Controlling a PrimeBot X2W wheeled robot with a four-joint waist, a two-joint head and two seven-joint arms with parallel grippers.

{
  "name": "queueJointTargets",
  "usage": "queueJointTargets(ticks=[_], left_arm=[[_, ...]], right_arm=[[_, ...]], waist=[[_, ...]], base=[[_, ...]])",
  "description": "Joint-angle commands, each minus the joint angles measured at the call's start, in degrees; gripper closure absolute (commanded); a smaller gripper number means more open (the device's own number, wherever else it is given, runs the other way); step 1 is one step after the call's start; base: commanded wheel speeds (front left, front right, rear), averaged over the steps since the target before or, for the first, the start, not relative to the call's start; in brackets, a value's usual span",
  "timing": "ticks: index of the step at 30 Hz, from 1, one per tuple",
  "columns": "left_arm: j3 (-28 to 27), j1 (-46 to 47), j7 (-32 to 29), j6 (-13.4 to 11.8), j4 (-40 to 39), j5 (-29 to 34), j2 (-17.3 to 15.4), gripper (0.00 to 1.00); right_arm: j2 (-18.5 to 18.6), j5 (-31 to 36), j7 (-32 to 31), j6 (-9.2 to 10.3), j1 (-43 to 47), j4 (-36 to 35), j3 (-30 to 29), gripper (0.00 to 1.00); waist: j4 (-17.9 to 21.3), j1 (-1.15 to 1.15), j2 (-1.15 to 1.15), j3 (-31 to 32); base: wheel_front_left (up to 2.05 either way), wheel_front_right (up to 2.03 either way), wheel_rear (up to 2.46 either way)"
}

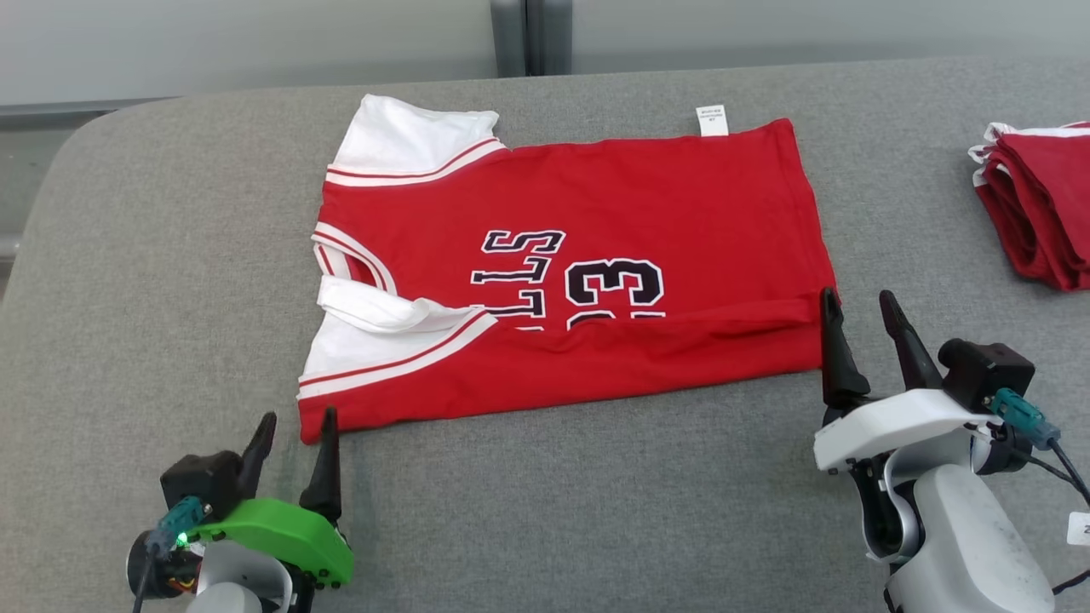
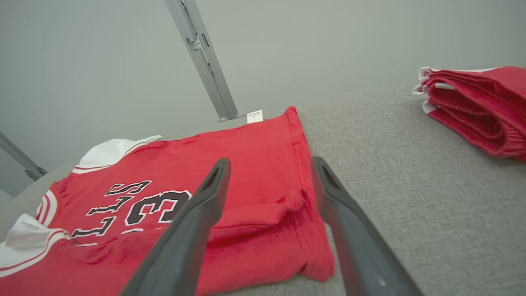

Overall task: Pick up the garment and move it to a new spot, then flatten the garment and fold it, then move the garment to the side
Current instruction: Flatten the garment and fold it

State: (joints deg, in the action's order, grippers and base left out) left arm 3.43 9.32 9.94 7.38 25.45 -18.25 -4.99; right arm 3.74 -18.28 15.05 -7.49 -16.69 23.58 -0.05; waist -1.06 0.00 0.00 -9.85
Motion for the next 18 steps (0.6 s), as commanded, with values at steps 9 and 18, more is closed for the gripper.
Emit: queueJointTargets(ticks=[9,18], left_arm=[[-2.66,2.32,-3.05,-1.3,6.37,-5.2,-0.99,0.0],[0.19,3.49,-4.5,-0.83,10.25,-4.22,-1.28,0.53]], right_arm=[[-0.5,0.15,-0.32,0.0,0.8,-1.93,1.14,0.0],[-0.63,0.55,-0.87,0.0,1.25,-2.17,0.86,0.0]], waist=[[3.51,0.0,0.0,-1.84],[4.98,0.0,0.0,-3.03]], base=[[0.0,0.0,0.0],[0.0,0.0,0.0]])
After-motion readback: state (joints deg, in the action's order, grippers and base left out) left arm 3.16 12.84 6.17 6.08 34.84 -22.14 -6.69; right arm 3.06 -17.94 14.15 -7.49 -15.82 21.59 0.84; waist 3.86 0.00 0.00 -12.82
